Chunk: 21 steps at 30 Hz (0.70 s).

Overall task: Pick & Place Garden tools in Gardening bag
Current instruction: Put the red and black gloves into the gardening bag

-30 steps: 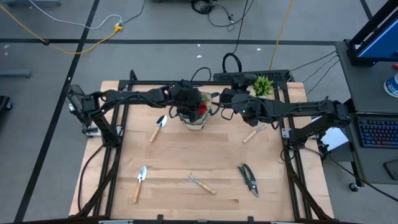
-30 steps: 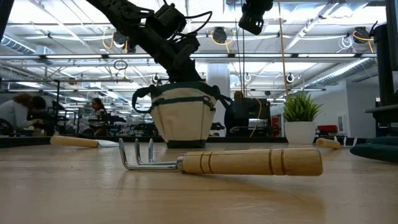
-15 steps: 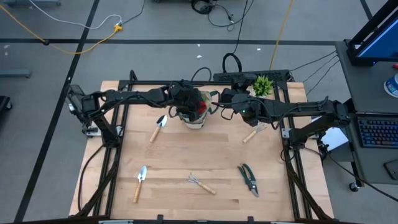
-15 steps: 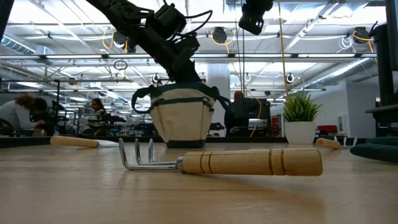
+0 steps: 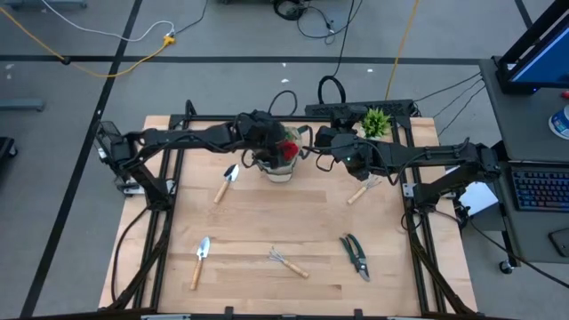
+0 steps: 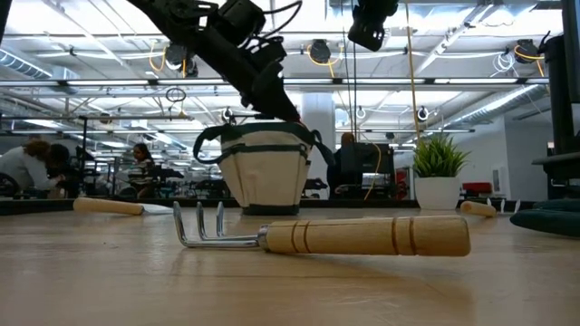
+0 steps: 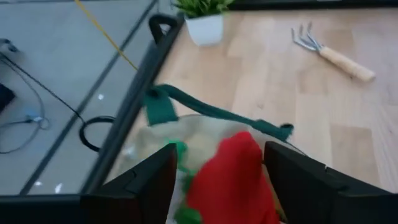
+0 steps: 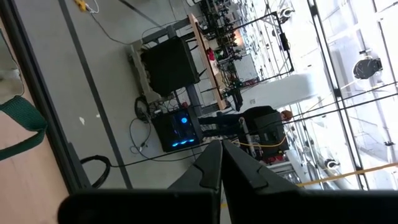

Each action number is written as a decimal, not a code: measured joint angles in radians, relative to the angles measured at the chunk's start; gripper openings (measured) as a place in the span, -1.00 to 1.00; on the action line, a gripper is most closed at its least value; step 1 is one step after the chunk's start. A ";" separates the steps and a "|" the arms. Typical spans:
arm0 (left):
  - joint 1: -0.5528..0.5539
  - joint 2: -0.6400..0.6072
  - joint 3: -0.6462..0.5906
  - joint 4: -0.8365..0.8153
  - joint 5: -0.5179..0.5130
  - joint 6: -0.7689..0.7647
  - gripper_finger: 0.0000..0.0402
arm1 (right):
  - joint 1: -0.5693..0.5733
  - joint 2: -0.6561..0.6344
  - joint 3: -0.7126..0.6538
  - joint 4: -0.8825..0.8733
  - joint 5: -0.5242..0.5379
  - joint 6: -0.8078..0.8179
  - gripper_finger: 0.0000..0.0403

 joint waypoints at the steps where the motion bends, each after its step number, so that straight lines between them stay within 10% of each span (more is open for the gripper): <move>1: 0.000 -0.008 0.000 0.002 -0.001 -0.001 0.24 | 0.000 0.000 0.000 -0.001 0.000 -0.002 -1.00; 10: -0.019 -0.022 0.000 -0.061 0.026 -0.032 0.19 | 0.000 0.000 0.000 -0.001 0.001 -0.003 -1.00; 21: -0.032 -0.006 0.000 -0.110 0.016 -0.057 -0.44 | 0.000 0.000 0.000 0.000 0.000 0.003 -1.00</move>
